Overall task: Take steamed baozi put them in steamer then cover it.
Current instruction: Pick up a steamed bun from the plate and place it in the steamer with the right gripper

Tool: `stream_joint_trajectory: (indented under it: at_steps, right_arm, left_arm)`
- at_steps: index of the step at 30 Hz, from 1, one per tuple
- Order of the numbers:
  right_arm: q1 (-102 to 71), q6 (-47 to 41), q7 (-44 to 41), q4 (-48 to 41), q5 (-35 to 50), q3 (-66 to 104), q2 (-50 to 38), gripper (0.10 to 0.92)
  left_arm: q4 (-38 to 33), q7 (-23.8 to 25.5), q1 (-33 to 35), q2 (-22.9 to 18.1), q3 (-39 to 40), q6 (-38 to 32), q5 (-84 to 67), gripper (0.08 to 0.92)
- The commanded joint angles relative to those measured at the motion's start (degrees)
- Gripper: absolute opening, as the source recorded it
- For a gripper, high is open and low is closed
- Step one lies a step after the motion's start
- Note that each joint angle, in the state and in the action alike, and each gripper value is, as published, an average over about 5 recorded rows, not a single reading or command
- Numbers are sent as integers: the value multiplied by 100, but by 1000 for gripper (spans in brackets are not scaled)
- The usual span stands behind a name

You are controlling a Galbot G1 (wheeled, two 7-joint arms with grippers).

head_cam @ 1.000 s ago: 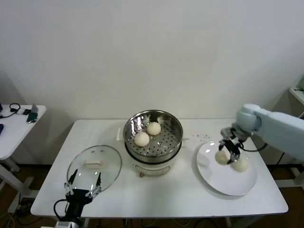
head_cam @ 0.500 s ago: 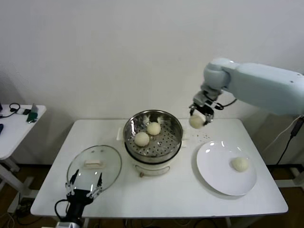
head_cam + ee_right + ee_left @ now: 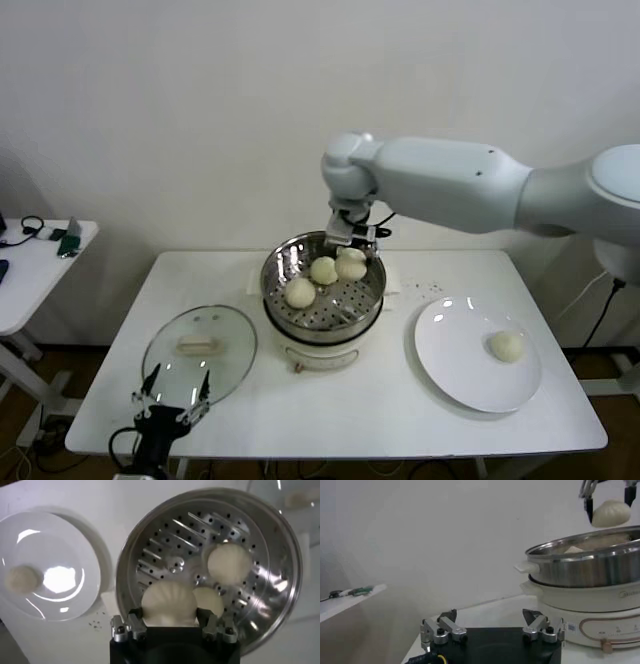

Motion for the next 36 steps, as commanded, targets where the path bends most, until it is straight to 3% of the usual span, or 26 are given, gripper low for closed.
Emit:
stream_joint_trajectory:
  at_steps: [1,23,30,36]
  right_arm:
    - [-546,566,-51,-131,-432,-40,619,700]
    - [-779,428,-13,-103,-339,-55,676,708]
    - [-723,356,-107,-86,-321,-14,611,809]
    - [-555,399,-113,-51,-314,160,438,822]
  left_arm:
    - [37,7,-30,3,0,32,-9,823]
    - [163,10,-183,12,52,76,-19,823]
    - [153,9,-175,-7,57,73,-19,823]
    - [150,7,-179,-4,55,75,-21,823]
